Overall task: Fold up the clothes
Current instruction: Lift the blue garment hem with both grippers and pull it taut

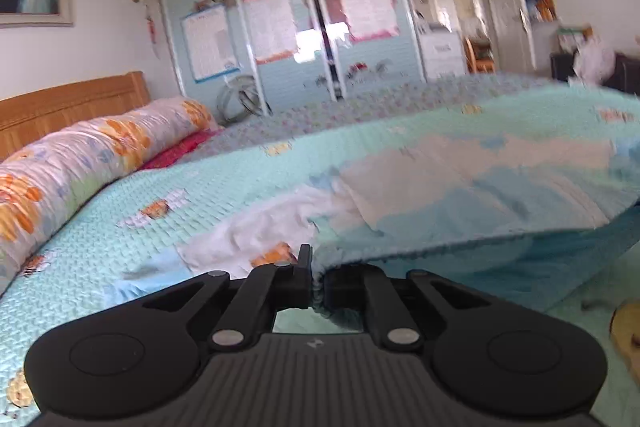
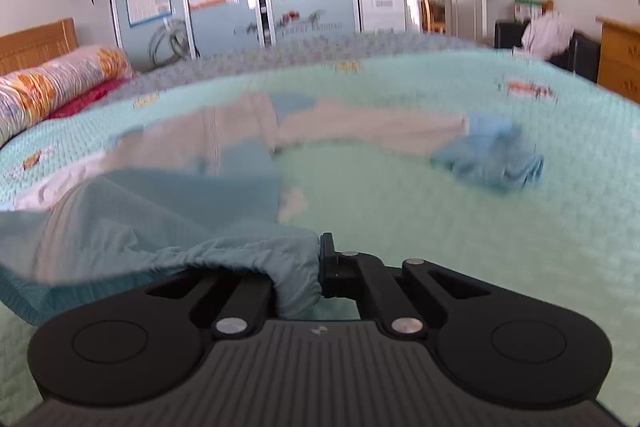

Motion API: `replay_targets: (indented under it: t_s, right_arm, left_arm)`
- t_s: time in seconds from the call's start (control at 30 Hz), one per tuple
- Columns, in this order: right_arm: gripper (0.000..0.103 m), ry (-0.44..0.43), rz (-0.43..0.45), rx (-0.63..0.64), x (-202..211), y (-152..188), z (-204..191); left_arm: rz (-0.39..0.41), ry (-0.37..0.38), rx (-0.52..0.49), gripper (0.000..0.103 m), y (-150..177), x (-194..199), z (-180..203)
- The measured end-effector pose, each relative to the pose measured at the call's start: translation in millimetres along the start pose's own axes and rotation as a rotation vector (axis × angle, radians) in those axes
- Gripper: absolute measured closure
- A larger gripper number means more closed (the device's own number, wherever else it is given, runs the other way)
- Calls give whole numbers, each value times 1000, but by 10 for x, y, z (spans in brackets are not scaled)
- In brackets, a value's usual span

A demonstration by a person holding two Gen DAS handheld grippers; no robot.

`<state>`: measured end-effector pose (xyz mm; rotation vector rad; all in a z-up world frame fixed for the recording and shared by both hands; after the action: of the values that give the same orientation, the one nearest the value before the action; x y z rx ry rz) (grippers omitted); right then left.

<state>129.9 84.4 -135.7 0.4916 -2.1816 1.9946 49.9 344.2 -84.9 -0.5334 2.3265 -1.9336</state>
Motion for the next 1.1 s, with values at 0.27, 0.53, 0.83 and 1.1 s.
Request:
replay_targets:
  t_s: [0.27,0.53,0.83,1.1]
  right_arm:
    - [103,-107,513,139,1396,-1999,-399]
    - [103,-201,-104,178,1167,58,-417]
    - [102,-157,-246,124,1252,625,-110]
    - [100,-169,-114,262,1580,157,42]
  left_arm:
    - [328,-110,74,98,-1505,951,-624]
    - [-269,-30,46,94,536,1029,-533]
    - [-312,67,27,86,775,1063,-248]
    - [-352,154,-22,78,846,999,-42]
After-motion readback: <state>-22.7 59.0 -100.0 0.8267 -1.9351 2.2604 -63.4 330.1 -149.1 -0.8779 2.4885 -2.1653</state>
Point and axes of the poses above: each gripper's, at about its wrist camera, not at the fingertips, and x roughly against the way its jaws point, z to its right, y to its underside, the point moved 8 cm from there along -x, roughly the way its jaws point, and after that the axes turned 8 degrees about z, right-handed, at the moved point
